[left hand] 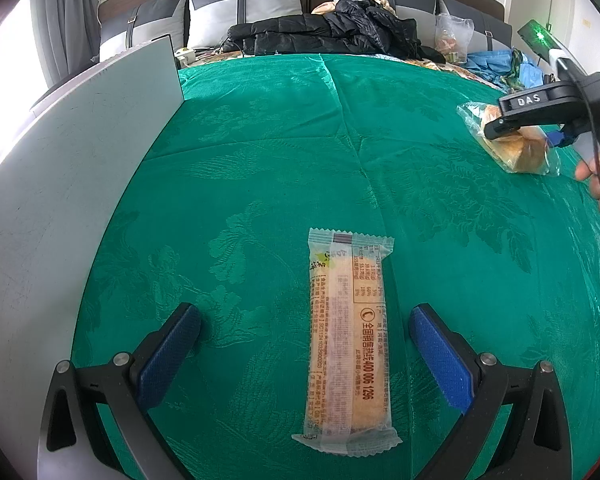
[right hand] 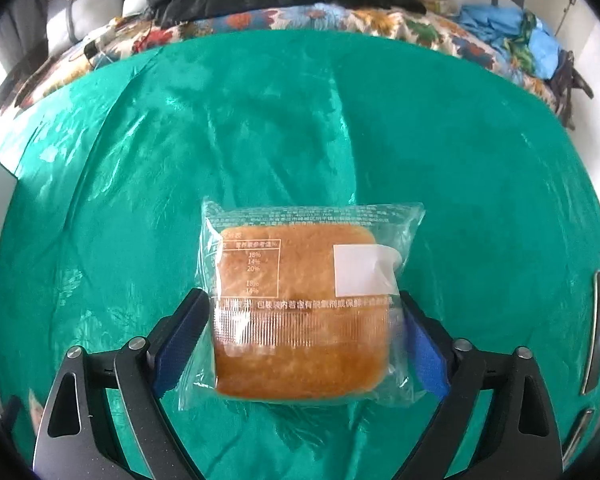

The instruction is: Organize snacks

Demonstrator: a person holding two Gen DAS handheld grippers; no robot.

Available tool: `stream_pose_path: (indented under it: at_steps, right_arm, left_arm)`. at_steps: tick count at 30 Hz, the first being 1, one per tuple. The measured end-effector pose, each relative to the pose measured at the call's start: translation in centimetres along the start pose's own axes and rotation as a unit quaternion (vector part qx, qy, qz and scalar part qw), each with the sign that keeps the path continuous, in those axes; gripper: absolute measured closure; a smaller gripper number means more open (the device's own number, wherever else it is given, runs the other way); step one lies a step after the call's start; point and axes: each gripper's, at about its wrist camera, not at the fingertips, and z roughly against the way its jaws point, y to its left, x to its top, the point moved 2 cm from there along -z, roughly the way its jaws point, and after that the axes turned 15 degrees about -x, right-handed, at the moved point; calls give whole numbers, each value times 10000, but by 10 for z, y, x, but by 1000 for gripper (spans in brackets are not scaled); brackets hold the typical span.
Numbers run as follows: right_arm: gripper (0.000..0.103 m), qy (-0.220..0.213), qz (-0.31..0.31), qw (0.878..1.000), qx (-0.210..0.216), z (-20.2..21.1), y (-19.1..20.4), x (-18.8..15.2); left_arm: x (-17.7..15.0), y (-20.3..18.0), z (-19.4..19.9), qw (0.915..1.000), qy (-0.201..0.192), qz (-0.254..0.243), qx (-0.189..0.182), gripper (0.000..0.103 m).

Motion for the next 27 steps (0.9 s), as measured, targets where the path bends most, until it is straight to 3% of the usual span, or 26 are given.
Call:
stream_pose_path:
  at_steps: [2, 4, 7, 11, 18, 20, 21, 22, 24, 27]
  right_arm:
    - [25, -73, 128, 9999, 35, 6, -2, -2]
    - [29, -142, 152, 9997, 146, 15, -8, -5]
    - [30, -200, 89, 9995, 218, 28, -18, -12]
    - [30, -407, -212, 9966, 683, 43, -35, -27]
    - [30, -547, -744, 9858, 1405, 71, -56, -107]
    - [30, -503, -839, 9826, 1578, 77, -59, -123]
    - [30, -510, -867, 9807, 1679, 83, -60, -131]
    - [30, -549, -868, 9791, 1756, 90, -61, -137]
    - [30, -607, -848, 9774, 1839, 103, -58, -142]
    - [30, -674, -722, 9738, 2046, 123, -49, -140]
  left_arm:
    - [0, 0, 0, 10000, -1, 2, -3, 0]
    - [0, 0, 0, 10000, -1, 2, -2, 0]
    - [0, 0, 0, 10000, -2, 2, -2, 0]
    - [0, 0, 0, 10000, -2, 2, -2, 0]
    - [3, 2, 1, 9999, 99, -17, -47, 2]
    - [3, 2, 9, 9999, 88, 57, -132, 22]
    - [4, 1, 13, 9997, 65, 75, -203, 54]
    - [5, 0, 17, 9991, 119, 144, -372, 73]
    - [6, 0, 19, 9958, 239, 388, -796, 74]
    - [8, -3, 45, 9935, 41, 541, -1000, 74]
